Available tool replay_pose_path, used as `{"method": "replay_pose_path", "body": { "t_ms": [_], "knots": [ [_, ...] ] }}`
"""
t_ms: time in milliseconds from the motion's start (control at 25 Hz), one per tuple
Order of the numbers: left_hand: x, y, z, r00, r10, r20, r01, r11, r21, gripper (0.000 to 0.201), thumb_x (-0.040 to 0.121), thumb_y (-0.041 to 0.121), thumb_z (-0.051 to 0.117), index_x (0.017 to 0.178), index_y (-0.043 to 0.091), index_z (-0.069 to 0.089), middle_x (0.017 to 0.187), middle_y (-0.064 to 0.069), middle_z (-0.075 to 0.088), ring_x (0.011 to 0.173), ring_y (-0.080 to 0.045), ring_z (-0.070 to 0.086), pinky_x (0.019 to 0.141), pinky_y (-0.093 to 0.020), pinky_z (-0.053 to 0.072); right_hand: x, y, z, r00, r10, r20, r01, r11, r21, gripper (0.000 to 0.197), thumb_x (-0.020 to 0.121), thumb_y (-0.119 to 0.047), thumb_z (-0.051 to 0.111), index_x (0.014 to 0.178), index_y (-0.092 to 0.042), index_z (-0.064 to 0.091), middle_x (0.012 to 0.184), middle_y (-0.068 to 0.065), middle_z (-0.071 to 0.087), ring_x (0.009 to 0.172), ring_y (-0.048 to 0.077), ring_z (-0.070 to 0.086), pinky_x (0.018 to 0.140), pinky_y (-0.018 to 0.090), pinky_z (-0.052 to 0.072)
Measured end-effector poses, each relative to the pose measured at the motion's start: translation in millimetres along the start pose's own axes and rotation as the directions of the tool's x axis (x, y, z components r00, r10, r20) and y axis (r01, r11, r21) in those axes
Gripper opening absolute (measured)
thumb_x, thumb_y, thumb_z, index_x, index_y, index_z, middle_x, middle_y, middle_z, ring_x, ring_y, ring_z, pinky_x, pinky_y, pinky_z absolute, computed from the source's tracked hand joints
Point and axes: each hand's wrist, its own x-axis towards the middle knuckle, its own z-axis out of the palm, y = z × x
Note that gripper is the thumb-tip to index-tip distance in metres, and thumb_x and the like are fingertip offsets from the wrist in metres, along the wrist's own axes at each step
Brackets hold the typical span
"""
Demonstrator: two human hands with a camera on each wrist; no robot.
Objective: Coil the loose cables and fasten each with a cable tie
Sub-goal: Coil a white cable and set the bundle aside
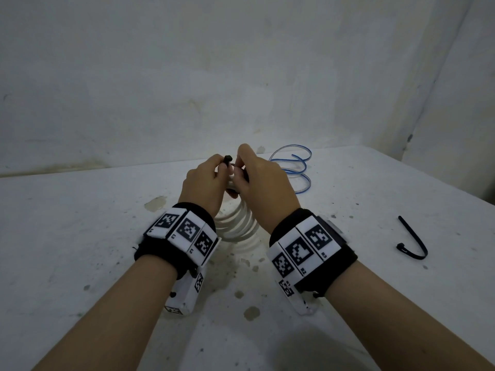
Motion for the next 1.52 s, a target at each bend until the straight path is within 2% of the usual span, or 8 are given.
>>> {"method": "replay_pose_path", "body": {
  "t_ms": [80, 160, 360, 640, 1080, 1240, 1400, 1520],
  "knots": [
    [0, -1, -1, 0.999, 0.015, 0.034, -0.014, 1.0, -0.014, 0.021, 0.091, 0.027, 0.036, 0.087, 0.019, 0.056, 0.072, -0.004, 0.062, 0.073, -0.023, 0.059, 0.067, -0.034, 0.044, 1, 1, 2, 0.999, -0.019, -0.038, 0.019, 1.0, 0.005, 0.011, 0.097, -0.016, 0.041, 0.098, -0.007, 0.047, 0.067, 0.001, 0.044, 0.064, 0.024, 0.044, 0.06, 0.029, 0.029],
    [-1, -2, -2, 0.997, 0.048, 0.063, -0.047, 0.999, -0.022, 0.032, 0.086, 0.036, 0.034, 0.093, 0.019, 0.06, 0.078, -0.01, 0.068, 0.08, -0.028, 0.064, 0.076, -0.04, 0.05, 1, 3, 5, 0.997, -0.041, -0.069, 0.041, 0.999, 0.012, 0.008, 0.096, -0.016, 0.043, 0.094, -0.008, 0.046, 0.06, -0.003, 0.039, 0.061, 0.024, 0.044, 0.058, 0.029, 0.029],
    [-3, -1, -7, 0.994, 0.105, 0.038, -0.105, 0.994, -0.001, 0.027, 0.092, 0.03, 0.036, 0.092, 0.019, 0.061, 0.072, -0.009, 0.069, 0.072, -0.028, 0.064, 0.068, -0.038, 0.048, 3, 4, 10, 0.987, -0.043, -0.157, 0.058, 0.994, 0.097, 0.015, 0.092, -0.012, 0.048, 0.084, -0.014, 0.035, 0.053, -0.006, 0.034, 0.055, 0.024, 0.043, 0.054, 0.033, 0.037],
    [-2, -4, -11, 0.998, 0.058, -0.001, -0.058, 0.997, -0.052, 0.023, 0.094, 0.021, 0.038, 0.085, 0.025, 0.059, 0.058, 0.001, 0.066, 0.066, -0.026, 0.066, 0.067, -0.038, 0.05, 5, 4, 15, 0.96, -0.062, -0.274, 0.1, 0.987, 0.128, 0.012, 0.089, -0.011, 0.055, 0.082, -0.004, 0.048, 0.058, 0.006, 0.05, 0.052, 0.027, 0.05, 0.052, 0.037, 0.042],
    [1, -11, -14, 0.999, 0.041, 0.029, -0.041, 0.999, -0.007, 0.025, 0.093, 0.023, 0.038, 0.089, 0.02, 0.063, 0.058, -0.003, 0.066, 0.072, -0.023, 0.065, 0.07, -0.035, 0.048, 10, 6, 22, 0.961, -0.037, -0.276, 0.076, 0.988, 0.133, 0.013, 0.086, -0.01, 0.059, 0.079, -0.005, 0.051, 0.058, 0.005, 0.051, 0.053, 0.024, 0.05, 0.052, 0.033, 0.04],
    [0, -7, -13, 0.995, 0.075, 0.071, -0.081, 0.994, 0.078, 0.023, 0.094, 0.023, 0.037, 0.085, 0.024, 0.058, 0.051, 0.003, 0.06, 0.066, -0.018, 0.062, 0.068, -0.031, 0.046, 9, 8, 20, 0.964, -0.012, -0.267, 0.042, 0.993, 0.107, 0.012, 0.087, -0.01, 0.058, 0.079, -0.003, 0.053, 0.059, 0.004, 0.05, 0.056, 0.024, 0.051, 0.055, 0.034, 0.042],
    [1, -12, -12, 0.984, 0.122, 0.133, -0.13, 0.99, 0.053, 0.023, 0.094, 0.026, 0.037, 0.091, 0.022, 0.059, 0.067, -0.005, 0.069, 0.068, -0.023, 0.062, 0.07, -0.039, 0.051, 11, 10, 19, 0.972, 0.036, -0.231, -0.011, 0.994, 0.106, 0.011, 0.088, -0.014, 0.057, 0.082, -0.006, 0.054, 0.062, -0.001, 0.049, 0.06, 0.019, 0.049, 0.057, 0.027, 0.038],
    [5, -17, -15, 0.996, 0.051, 0.076, -0.052, 0.999, 0.016, 0.023, 0.094, 0.022, 0.037, 0.087, 0.021, 0.059, 0.071, -0.007, 0.068, 0.075, -0.026, 0.062, 0.076, -0.041, 0.05, 10, 5, 22, 0.981, -0.006, -0.194, 0.025, 0.995, 0.096, 0.01, 0.087, -0.015, 0.058, 0.084, -0.008, 0.052, 0.063, -0.004, 0.047, 0.061, 0.017, 0.048, 0.057, 0.028, 0.037]
  ]
}}
